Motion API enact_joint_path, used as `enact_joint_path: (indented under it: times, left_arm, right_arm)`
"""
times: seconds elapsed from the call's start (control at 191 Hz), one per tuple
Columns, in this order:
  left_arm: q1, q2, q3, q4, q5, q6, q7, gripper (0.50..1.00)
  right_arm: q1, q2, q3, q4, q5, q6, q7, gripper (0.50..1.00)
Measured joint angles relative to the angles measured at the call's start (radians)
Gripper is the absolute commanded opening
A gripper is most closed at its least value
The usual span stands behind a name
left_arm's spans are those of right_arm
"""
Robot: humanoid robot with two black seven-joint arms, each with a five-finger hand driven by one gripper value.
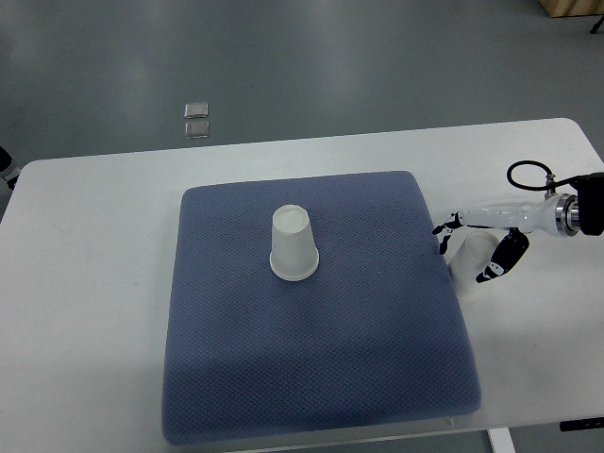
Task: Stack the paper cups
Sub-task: 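Close the right hand fingers around the white cup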
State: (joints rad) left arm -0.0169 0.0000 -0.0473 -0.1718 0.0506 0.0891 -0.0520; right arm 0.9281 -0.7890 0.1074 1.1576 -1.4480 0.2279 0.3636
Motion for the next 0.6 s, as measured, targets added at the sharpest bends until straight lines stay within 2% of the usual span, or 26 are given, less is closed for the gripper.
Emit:
enact_joint_path:
  times: [0.601]
  left_arm:
    - [0.0,0.0,0.0,0.0,0.0,0.0,0.0,1.0]
  right_arm:
    - [-0.026,0.011,0.001,-0.021,0.0,-0.035,0.002,0.897]
